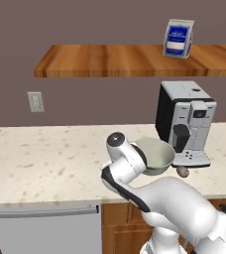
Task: Pick the egg and butter from the fridge and place them by the bowl for mixing.
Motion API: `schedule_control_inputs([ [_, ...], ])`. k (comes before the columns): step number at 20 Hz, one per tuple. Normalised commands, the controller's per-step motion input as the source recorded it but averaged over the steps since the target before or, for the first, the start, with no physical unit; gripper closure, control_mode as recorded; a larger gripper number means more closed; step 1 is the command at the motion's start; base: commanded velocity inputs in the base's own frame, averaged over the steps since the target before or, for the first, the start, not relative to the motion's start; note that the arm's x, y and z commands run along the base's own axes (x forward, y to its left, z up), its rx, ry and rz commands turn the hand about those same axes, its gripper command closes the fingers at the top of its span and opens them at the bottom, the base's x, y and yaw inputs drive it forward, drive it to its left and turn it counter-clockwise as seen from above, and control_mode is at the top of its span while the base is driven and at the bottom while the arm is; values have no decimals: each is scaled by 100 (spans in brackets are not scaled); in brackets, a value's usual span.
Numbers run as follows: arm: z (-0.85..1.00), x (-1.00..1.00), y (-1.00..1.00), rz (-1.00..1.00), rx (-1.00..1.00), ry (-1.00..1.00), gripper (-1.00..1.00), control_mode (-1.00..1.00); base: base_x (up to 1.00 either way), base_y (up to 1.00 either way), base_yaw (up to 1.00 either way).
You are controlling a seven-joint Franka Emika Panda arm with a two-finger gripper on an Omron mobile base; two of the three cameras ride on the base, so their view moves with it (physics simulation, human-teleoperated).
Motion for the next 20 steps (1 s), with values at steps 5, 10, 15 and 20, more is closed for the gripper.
schedule_control_inputs([
  [5, -17, 8, -10, -3, 0, 0, 100, -100, 0, 0, 0],
  [10, -7, 15, -9, -5, 0, 0, 100, -100, 0, 0, 0],
  [15, -3, 16, -4, -4, 0, 0, 100, -100, 0, 0, 0],
  [20, -8, 13, -10, -3, 0, 0, 100, -100, 0, 0, 0],
])
